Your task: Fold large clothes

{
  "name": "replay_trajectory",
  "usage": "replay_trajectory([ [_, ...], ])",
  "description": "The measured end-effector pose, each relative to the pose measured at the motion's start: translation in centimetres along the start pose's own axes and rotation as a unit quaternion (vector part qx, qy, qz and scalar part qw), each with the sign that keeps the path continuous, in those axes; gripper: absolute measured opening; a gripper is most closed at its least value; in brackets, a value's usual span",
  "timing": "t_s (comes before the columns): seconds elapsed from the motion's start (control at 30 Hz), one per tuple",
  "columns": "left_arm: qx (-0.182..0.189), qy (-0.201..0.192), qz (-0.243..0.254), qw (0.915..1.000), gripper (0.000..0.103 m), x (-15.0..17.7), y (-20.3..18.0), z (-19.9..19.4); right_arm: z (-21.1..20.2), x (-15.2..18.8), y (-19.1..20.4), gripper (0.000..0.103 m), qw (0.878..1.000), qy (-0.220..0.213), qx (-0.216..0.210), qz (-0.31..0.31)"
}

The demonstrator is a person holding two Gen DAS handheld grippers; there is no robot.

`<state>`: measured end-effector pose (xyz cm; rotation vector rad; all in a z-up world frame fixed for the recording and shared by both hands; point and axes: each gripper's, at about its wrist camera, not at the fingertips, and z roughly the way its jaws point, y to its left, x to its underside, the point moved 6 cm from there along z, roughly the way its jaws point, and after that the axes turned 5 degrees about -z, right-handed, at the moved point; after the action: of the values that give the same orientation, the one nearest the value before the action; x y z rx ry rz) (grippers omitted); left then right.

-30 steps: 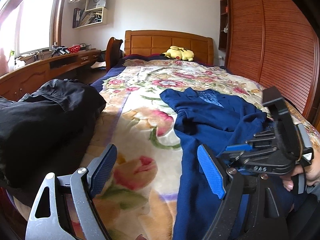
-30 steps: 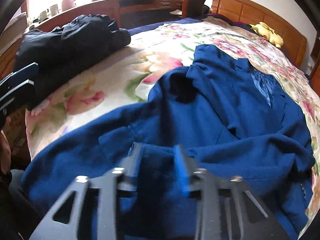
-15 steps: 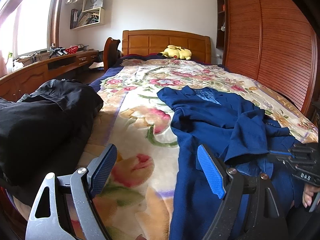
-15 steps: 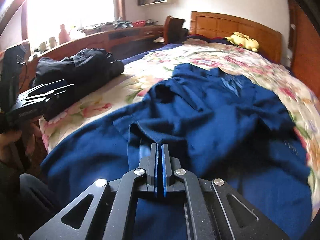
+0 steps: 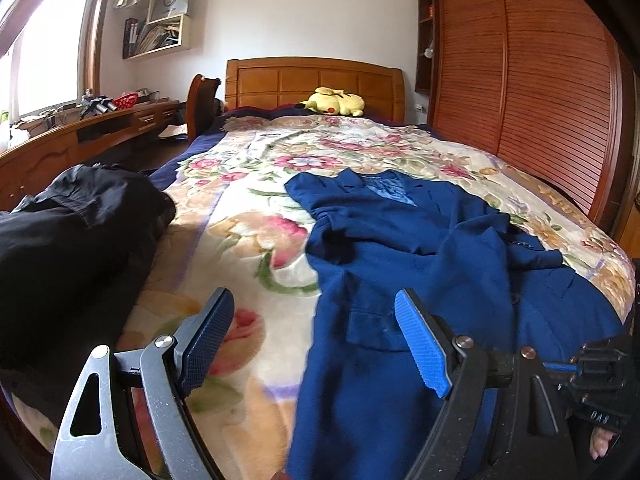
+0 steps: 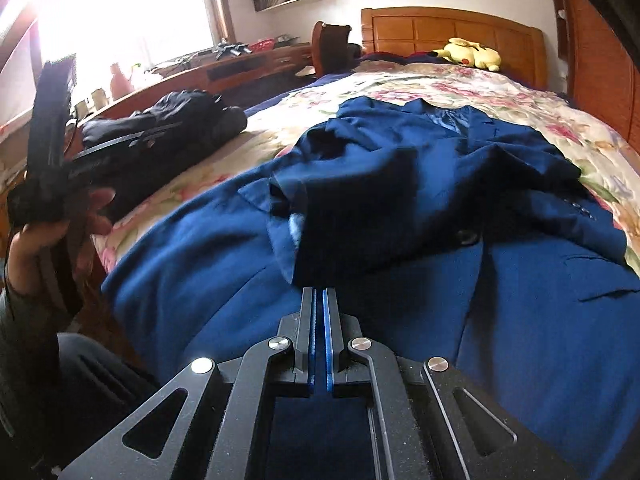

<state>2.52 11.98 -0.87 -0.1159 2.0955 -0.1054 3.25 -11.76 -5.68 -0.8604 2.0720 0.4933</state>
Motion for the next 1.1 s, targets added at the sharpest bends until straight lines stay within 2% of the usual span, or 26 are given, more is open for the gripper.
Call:
replay_trajectory([
  [0.3, 0.012, 0.004, 0.017, 0.9998, 0.083, -0.3, -2.3, 0.9, -0.4, -2.4, -0.9, 0.004, 0.999, -0.016, 0.043, -0.025],
  [0.47, 0.018, 0.018, 0.016, 0.9996, 0.083, -0.1, -2.9, 1.7, 0.4, -3.8, -3.2, 0.048, 0.997, -0.023, 0.075, -0.012],
  [0.73, 0.044, 0.053, 0.040, 0.9968, 0.083, 0.2, -5.3, 3.9, 0.1, -4.6, -8.5, 0.049, 0.993, -0.019, 0.119, 0.009],
  [0.77, 0.048, 0.060, 0.043, 0.9961, 0.081, 0.4, -5.7, 4.3, 0.0, -4.5, -8.9, 0.049, 0.992, -0.019, 0.123, 0.010],
  [0.8, 0.050, 0.075, 0.049, 0.9948, 0.074, 0.7, -6.1, 5.0, 0.0, -4.4, -9.5, 0.049, 0.991, -0.017, 0.129, 0.011],
  [0.9, 0.046, 0.105, 0.057, 0.9917, 0.061, 1.5, -6.5, 6.6, 0.3, -3.9, -10.8, 0.049, 0.990, -0.010, 0.142, 0.016],
  [1.03, 0.036, 0.147, 0.077, 0.9855, 0.055, 3.0, -7.2, 8.5, 0.4, -3.1, -12.5, 0.049, 0.987, -0.002, 0.156, 0.023],
  [1.1, 0.030, 0.163, 0.087, 0.9823, 0.046, 3.6, -7.4, 9.1, 0.4, -2.6, -13.2, 0.049, 0.987, 0.002, 0.161, 0.027],
])
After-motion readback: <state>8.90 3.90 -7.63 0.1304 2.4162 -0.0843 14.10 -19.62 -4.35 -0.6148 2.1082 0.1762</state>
